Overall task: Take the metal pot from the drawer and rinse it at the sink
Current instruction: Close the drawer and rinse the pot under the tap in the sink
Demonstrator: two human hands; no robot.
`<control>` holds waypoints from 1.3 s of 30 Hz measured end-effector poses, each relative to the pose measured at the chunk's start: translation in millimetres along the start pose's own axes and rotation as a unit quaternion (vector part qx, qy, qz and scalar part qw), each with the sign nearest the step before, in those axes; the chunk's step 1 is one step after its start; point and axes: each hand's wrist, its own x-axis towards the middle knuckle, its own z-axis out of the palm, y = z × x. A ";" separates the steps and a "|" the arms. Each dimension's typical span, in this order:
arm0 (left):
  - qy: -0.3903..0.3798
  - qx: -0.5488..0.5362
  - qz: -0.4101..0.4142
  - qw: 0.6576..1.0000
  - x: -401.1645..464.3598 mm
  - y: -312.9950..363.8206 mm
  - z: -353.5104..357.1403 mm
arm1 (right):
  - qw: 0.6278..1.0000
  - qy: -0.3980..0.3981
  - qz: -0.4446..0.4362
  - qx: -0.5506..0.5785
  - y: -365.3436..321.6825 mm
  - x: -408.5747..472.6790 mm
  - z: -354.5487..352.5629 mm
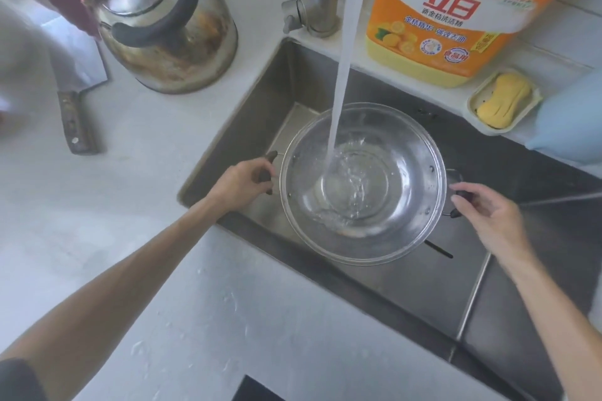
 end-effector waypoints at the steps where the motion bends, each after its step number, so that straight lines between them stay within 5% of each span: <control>1: 0.020 -0.003 0.011 1.000 -2.5 2.4 -4.8 | 1.000 0.008 0.011 0.010 7.1 -3.0 5.5; 7: 0.082 0.024 0.089 0.992 -25.8 31.8 -44.8 | 0.993 -0.035 0.092 0.072 42.0 -12.8 51.7; 12: 0.068 0.040 0.071 0.994 -31.8 37.6 -65.0 | 0.984 -0.089 0.129 0.089 48.3 -13.7 62.5; 17: -0.037 0.114 0.050 0.992 -28.7 17.2 -52.5 | 0.995 -0.047 0.074 0.043 17.0 -6.2 24.6; 21: -0.082 0.057 0.028 0.995 -22.4 8.2 -20.9 | 1.000 -0.011 -0.007 0.001 -10.4 -1.9 -3.0; 27: -0.026 0.005 0.032 0.999 -16.4 6.0 -0.8 | 0.997 0.051 -0.065 0.000 -17.6 -6.2 -14.9; 39: 0.041 -0.033 0.143 0.988 -45.5 18.9 -55.7 | 0.994 -0.022 0.074 0.074 33.7 -25.8 53.2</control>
